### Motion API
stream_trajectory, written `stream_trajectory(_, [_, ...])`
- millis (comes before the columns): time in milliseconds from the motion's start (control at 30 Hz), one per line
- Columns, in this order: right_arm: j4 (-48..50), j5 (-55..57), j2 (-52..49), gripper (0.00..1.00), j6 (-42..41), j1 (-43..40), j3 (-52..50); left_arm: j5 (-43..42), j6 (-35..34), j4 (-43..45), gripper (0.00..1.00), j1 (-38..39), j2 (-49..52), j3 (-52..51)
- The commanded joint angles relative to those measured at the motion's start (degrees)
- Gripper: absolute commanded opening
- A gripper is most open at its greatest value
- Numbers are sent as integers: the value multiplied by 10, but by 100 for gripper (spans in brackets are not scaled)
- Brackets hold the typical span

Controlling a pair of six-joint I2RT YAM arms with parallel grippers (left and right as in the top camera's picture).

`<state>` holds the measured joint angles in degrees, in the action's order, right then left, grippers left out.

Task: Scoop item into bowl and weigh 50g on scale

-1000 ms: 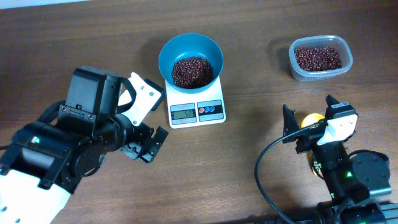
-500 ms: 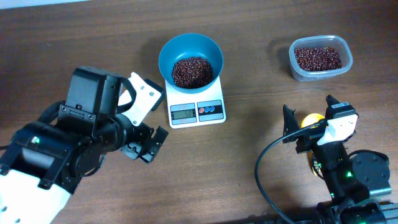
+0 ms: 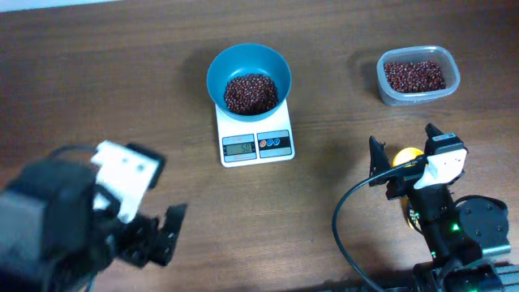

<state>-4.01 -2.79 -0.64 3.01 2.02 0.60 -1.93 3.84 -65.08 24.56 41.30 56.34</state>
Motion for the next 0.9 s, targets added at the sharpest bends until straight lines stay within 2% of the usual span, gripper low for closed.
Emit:
stream_trajectory(0, [-3,5,4,99,-5,-2,-3,94,-165,-43,99,-2,-99,-2])
stream_trajectory(100, [-3,5,4,99,-5,-2,-3,118,-165,-44,98,-2,-150,-2])
stream_trajectory(133, [-3,5,4,99,-5,-2,-3,157,-164,-41,99,-2,-166,-2])
stream_trajectory(267, [-3,5,4,99,-5,-2,-3,182,-165,30,99,-2,-209,-11])
stream_trajectory(333, [-3,5,4,99,-5,-2,-3,180,-164,90,98,-2,-209,-54])
stream_trajectory(400, [-3,5,4,99,-5,-2,-3,177,-164,209,98,-2,-209,-162])
stream_trajectory(467, [-3,5,4,99,-5,-2,-3,172,-164,271,98,-2,-209,-225])
stream_trajectory(567, [-3,5,4,99,-5,-2,-3,175,-163,412,99,-2,-209,-349])
stream_trajectory(800, [-3,5,4,99,-5,-2,-3,204,-157,589,98,-2,-259,-530])
stream_trajectory(867, [-3,5,4,99,-5,-2,-3,200,-118,619,98,-2,-283,-558])
